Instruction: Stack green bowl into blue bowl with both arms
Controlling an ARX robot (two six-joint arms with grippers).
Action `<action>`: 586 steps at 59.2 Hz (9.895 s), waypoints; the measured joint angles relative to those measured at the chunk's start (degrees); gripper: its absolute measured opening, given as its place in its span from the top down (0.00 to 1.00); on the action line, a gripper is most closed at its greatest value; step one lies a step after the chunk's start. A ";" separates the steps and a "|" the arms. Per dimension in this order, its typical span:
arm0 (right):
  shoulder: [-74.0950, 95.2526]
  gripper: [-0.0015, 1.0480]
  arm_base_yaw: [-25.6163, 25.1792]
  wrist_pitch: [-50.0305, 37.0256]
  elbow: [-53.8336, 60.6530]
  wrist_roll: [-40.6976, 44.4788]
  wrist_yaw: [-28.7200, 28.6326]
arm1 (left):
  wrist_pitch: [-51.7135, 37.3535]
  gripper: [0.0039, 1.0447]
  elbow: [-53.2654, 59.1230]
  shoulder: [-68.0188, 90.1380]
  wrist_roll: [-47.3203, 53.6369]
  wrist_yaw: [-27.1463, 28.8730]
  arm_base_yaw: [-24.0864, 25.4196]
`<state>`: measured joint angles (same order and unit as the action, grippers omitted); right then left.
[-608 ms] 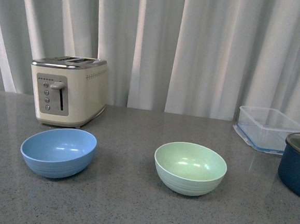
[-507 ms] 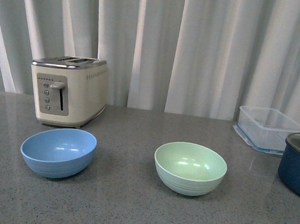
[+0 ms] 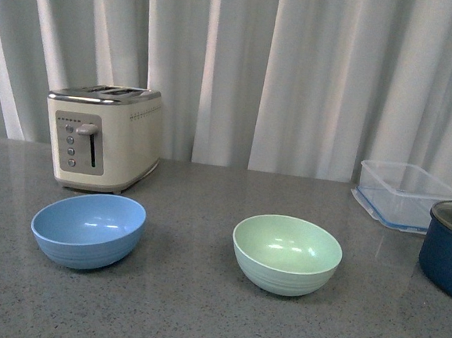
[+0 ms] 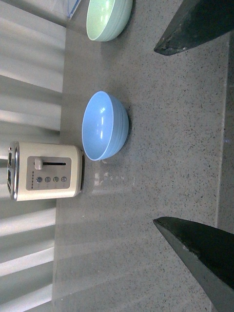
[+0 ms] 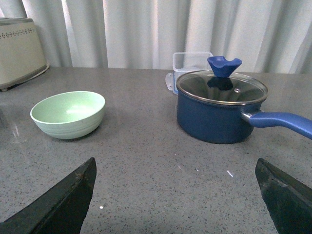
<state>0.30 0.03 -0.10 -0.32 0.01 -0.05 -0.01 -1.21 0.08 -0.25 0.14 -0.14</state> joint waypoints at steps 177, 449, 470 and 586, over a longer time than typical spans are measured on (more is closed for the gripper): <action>-0.07 0.10 0.00 0.00 0.00 0.00 0.00 | 12.68 0.97 -75.73 110.86 -16.96 7.98 -1.53; -0.07 0.10 0.00 0.00 0.00 -0.02 -0.02 | -32.35 0.97 -0.02 32.98 0.00 0.02 0.00; -0.07 0.10 0.00 0.00 0.00 -0.02 0.00 | -20.11 0.97 0.00 19.89 0.00 0.02 0.00; 92.76 0.10 11.39 20.24 -63.17 -15.43 -6.49 | -0.02 0.06 0.00 0.13 0.00 -0.11 0.02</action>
<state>93.06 11.42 20.14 -63.48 -15.42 -6.55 -0.03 -1.21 0.21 -0.25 0.03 -0.12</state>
